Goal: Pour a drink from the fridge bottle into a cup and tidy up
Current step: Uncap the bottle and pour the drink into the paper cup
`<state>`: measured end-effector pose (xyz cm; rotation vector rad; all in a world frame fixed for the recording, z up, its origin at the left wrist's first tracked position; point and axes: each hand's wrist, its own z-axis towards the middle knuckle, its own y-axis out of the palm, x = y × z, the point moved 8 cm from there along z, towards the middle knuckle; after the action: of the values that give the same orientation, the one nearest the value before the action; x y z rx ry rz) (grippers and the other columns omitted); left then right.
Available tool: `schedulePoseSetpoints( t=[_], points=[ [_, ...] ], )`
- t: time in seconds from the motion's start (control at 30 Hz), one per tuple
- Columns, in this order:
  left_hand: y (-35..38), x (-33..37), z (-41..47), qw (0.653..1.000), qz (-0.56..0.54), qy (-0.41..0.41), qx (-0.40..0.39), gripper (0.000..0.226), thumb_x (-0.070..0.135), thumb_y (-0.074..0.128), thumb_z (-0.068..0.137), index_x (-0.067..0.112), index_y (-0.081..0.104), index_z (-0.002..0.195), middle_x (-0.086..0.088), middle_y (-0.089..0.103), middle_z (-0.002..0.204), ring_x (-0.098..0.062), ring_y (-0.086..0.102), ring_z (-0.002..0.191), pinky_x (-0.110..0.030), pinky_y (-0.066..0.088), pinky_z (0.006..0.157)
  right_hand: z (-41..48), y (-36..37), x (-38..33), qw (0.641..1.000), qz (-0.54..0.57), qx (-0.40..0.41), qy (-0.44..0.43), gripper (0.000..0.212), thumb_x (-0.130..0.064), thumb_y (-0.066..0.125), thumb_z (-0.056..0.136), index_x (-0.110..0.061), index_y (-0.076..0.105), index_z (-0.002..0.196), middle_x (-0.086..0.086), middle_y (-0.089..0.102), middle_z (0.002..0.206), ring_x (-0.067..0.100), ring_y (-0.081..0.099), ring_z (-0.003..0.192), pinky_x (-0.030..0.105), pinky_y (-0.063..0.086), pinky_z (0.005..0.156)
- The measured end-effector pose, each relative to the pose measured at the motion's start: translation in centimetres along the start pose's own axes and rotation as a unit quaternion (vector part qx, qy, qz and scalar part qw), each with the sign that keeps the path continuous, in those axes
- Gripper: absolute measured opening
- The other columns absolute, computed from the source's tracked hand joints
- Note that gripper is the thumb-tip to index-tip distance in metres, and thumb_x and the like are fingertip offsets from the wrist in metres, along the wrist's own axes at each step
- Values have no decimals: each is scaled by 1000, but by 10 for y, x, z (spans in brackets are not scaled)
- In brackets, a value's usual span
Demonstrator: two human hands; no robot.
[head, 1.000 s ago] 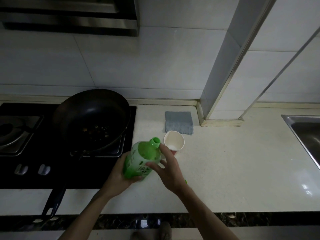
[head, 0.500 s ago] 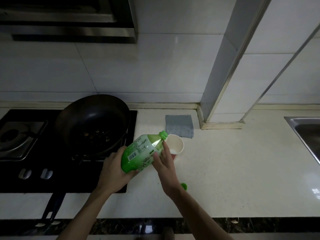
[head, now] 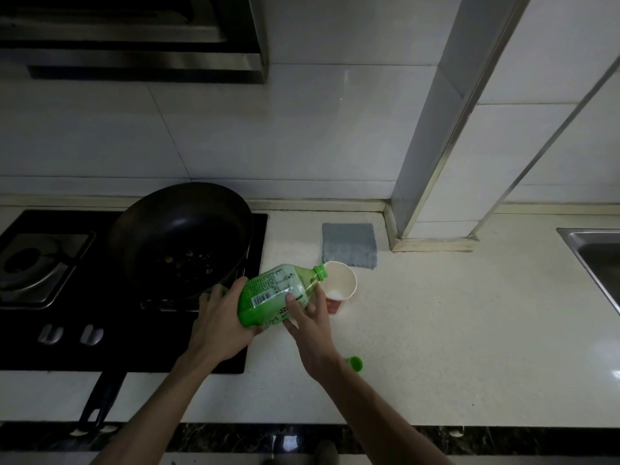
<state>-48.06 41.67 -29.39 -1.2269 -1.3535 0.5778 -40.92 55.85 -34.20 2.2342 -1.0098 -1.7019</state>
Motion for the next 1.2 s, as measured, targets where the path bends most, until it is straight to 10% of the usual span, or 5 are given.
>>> schedulePoseSetpoints(
  t=[1.2],
  points=[
    [-15,18,20,992,122,30,-1,89,43,81,66,32,34,141,-10,44,127,-31,38,121,-46,46,93,20,-4,23,995,93,17,42,57,-22,65,87,-30,41,139,4,64,130,23,61,121,48,46,105]
  ],
)
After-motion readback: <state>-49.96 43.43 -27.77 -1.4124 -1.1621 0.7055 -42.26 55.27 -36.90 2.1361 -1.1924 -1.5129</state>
